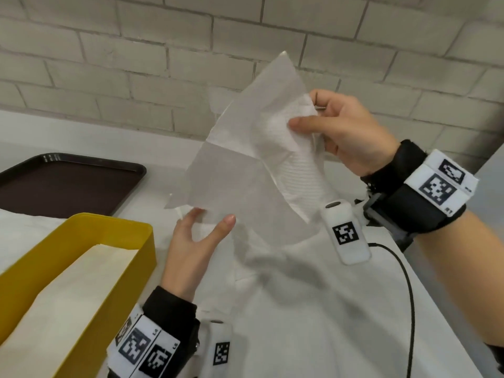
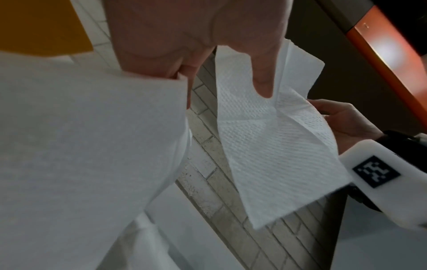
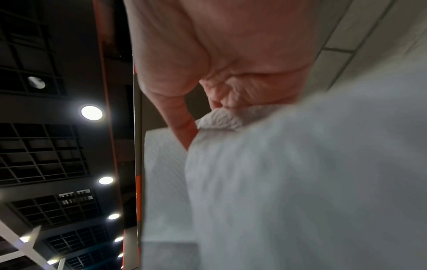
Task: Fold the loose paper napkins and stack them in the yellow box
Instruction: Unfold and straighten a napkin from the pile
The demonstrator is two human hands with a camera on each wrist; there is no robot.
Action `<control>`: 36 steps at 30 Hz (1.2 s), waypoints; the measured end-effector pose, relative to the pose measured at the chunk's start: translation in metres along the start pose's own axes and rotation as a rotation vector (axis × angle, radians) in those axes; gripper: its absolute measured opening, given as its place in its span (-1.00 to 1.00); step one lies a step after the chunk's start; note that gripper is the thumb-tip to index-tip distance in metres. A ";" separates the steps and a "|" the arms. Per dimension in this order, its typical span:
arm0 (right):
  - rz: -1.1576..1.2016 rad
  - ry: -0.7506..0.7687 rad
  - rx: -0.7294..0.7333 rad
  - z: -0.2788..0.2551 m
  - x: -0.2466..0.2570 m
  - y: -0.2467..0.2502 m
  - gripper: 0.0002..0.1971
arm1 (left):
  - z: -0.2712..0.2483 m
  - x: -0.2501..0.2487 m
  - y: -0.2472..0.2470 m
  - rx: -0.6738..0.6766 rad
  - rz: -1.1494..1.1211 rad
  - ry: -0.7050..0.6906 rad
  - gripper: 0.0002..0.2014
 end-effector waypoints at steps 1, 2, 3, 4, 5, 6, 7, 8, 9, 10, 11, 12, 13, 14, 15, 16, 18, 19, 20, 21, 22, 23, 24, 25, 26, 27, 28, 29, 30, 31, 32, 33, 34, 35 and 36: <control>-0.019 -0.019 0.050 -0.002 0.001 0.000 -0.86 | 0.000 -0.002 -0.003 0.003 -0.081 -0.014 -0.32; -0.042 -0.047 0.107 -0.004 0.002 -0.002 -0.84 | 0.000 -0.003 -0.004 0.003 -0.157 -0.025 -0.35; -0.057 -0.080 0.165 -0.007 0.001 -0.003 -0.81 | 0.000 -0.005 -0.006 0.007 -0.215 -0.022 -0.43; -0.053 -0.114 0.217 -0.011 0.000 -0.005 -0.80 | 0.000 -0.007 -0.006 0.014 -0.262 -0.010 -0.49; -0.025 -0.145 0.257 -0.014 -0.002 -0.006 -0.81 | 0.000 -0.008 -0.007 0.038 -0.307 0.005 -0.59; 0.025 -0.175 0.285 -0.017 -0.005 -0.006 -0.80 | 0.000 -0.010 -0.008 0.065 -0.357 0.017 -0.68; 0.088 -0.204 0.304 -0.020 -0.008 -0.005 -0.79 | 0.000 -0.010 -0.008 0.082 -0.403 0.022 -0.71; 0.150 -0.233 0.312 -0.021 -0.011 -0.005 -0.76 | 0.001 -0.011 -0.009 0.093 -0.439 0.022 -0.68; 0.202 -0.262 0.307 -0.021 -0.017 -0.003 -0.71 | 0.001 -0.010 -0.010 0.089 -0.455 0.024 -0.67; 0.231 -0.288 0.292 -0.021 -0.023 -0.001 -0.66 | 0.000 -0.010 -0.012 0.087 -0.469 0.026 -0.68; 0.234 -0.308 0.272 -0.021 -0.030 0.000 -0.61 | -0.002 -0.012 -0.014 0.096 -0.486 0.022 -0.70; 0.228 -0.326 0.252 -0.021 -0.037 0.001 -0.56 | -0.003 -0.013 -0.015 0.106 -0.507 0.020 -0.72; 0.223 -0.342 0.233 -0.021 -0.044 0.003 -0.53 | -0.005 -0.014 -0.018 0.118 -0.525 0.018 -0.73; 0.226 -0.353 0.216 -0.022 -0.050 0.004 -0.52 | -0.006 -0.016 -0.017 0.122 -0.540 0.017 -0.74; 0.238 -0.354 0.197 -0.023 -0.053 0.006 -0.53 | -0.006 -0.017 -0.016 0.126 -0.552 0.012 -0.75; 0.248 -0.345 0.168 -0.024 -0.057 0.008 -0.55 | -0.006 -0.018 -0.014 0.121 -0.554 0.010 -0.75; 0.187 -0.298 0.062 -0.026 -0.063 0.014 -0.73 | -0.004 -0.019 -0.009 0.099 -0.537 0.006 -0.68; 0.088 -0.258 -0.014 -0.027 -0.065 0.017 -0.78 | -0.004 -0.020 -0.007 0.089 -0.533 0.002 -0.63; -0.061 -0.203 -0.090 -0.029 -0.066 0.018 -0.76 | -0.003 -0.021 -0.006 0.081 -0.527 -0.001 -0.59; -0.233 -0.131 -0.163 -0.031 -0.067 0.017 -0.72 | -0.003 -0.021 -0.005 0.073 -0.521 -0.006 -0.56; -0.386 -0.049 -0.221 -0.035 -0.065 0.014 -0.67 | -0.003 -0.021 -0.005 0.066 -0.512 -0.011 -0.54; -0.487 0.031 -0.242 -0.041 -0.061 0.008 -0.65 | -0.003 -0.021 -0.005 0.064 -0.503 -0.019 -0.56; -0.529 0.091 -0.218 -0.046 -0.057 0.000 -0.69 | -0.004 -0.021 -0.006 0.072 -0.495 -0.028 -0.60; -0.530 0.113 -0.154 -0.050 -0.054 -0.010 -0.75 | -0.005 -0.022 -0.007 0.087 -0.487 -0.036 -0.64; -0.509 0.095 -0.068 -0.054 -0.054 -0.019 -0.81 | -0.006 -0.023 -0.008 0.100 -0.476 -0.042 -0.66; -0.476 0.049 0.023 -0.058 -0.056 -0.029 -0.84 | -0.008 -0.024 -0.010 0.111 -0.464 -0.049 -0.67; -0.434 -0.007 0.100 -0.061 -0.059 -0.037 -0.81 | -0.009 -0.024 -0.011 0.120 -0.453 -0.057 -0.68; -0.397 -0.053 0.147 -0.063 -0.065 -0.044 -0.74 | -0.010 -0.025 -0.012 0.126 -0.446 -0.064 -0.69; -0.379 -0.086 0.161 -0.064 -0.070 -0.050 -0.67 | -0.011 -0.026 -0.013 0.129 -0.439 -0.069 -0.70; -0.371 -0.106 0.153 -0.065 -0.075 -0.054 -0.64 | -0.012 -0.026 -0.013 0.129 -0.433 -0.075 -0.71; -0.359 -0.116 0.133 -0.067 -0.078 -0.057 -0.63 | -0.013 -0.026 -0.014 0.129 -0.425 -0.083 -0.72; -0.335 -0.118 0.112 -0.067 -0.081 -0.059 -0.65 | -0.013 -0.026 -0.014 0.126 -0.418 -0.092 -0.73; -0.301 -0.119 0.091 -0.069 -0.083 -0.060 -0.69 | -0.014 -0.026 -0.014 0.122 -0.412 -0.102 -0.74; -0.268 -0.118 0.070 -0.070 -0.084 -0.061 -0.74 | -0.014 -0.025 -0.014 0.112 -0.406 -0.107 -0.75; -0.249 -0.119 0.048 -0.072 -0.085 -0.062 -0.77 | -0.014 -0.025 -0.014 0.100 -0.395 -0.110 -0.75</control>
Point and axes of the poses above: each hand's wrist, its own z-axis towards the middle knuckle, its own y-axis out of the back of the hand, x = y × z, the point moved 4 cm from there along z, towards the middle knuckle, and after that the axes turned 6 degrees about -z, right-handed, at the moved point
